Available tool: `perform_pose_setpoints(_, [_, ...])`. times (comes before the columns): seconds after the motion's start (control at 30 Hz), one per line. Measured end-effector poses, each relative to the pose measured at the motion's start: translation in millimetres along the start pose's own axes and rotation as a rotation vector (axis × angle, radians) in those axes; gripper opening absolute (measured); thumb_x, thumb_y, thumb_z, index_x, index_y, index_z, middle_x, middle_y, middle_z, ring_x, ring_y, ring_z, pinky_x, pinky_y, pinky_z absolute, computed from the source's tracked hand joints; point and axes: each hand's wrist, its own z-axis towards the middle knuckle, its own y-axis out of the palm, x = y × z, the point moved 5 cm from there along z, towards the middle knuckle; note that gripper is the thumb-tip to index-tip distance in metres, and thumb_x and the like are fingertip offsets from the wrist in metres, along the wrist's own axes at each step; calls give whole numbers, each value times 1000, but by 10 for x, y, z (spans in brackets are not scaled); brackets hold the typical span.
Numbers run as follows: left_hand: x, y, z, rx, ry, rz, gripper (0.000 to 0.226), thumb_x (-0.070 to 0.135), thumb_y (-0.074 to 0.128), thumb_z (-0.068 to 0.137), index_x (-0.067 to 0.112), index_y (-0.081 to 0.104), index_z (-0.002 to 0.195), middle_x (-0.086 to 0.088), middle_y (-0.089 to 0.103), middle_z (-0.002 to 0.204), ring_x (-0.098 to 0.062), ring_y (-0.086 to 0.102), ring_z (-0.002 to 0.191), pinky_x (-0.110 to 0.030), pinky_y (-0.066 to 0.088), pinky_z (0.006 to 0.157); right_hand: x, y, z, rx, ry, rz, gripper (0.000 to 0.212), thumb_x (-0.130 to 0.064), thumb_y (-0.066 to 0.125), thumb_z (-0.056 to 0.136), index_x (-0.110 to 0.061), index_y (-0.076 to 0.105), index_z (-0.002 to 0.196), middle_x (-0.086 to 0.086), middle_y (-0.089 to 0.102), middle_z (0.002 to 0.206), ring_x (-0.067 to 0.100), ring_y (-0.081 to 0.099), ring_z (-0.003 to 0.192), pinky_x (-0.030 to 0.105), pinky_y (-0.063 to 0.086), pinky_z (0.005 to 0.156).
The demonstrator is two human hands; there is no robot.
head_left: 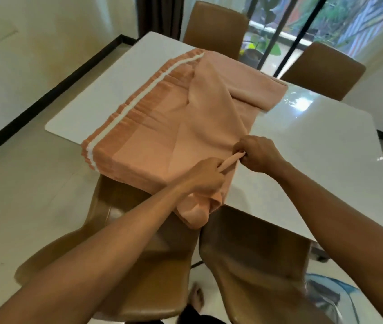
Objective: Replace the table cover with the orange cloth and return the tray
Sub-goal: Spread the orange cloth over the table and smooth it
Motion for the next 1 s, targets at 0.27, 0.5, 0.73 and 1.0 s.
perform_pose_setpoints(0.27, [758,1164,312,-251,93,-29,12,16,57,87,23,57,97,3,56,85,-11,54,73,-22,44,63,1275,214,-1315,90,287,69,19,-12,63,77,-22,74,88,1,69,86,29,64,80,39,53,65])
perform_pose_setpoints(0.5, [-66,1065,843,309,17,398,37,40,61,88,21,64,119,-6,61,128,-28,54,118,-39,44,100,2129,1275,-2282,-461,714,77,24,-27,55,92,-26,64,115,1,65,107,24,61,93,36,46,74])
perform_pose_setpoints(0.73, [-560,342,1045,378,16,654,31,23,57,96,10,61,125,-13,59,131,-33,49,122,-43,40,103,1793,1376,-1787,73,772,471,35,-25,62,86,-29,65,121,-6,64,110,12,56,83,30,43,73])
perform_pose_setpoints(1.0, [-592,-245,1798,289,84,768,39,27,50,96,5,58,127,-19,61,128,-39,51,121,-48,43,101,1431,1377,-75,161,592,454,47,-32,57,91,-28,55,138,8,52,137,32,50,121,42,47,95])
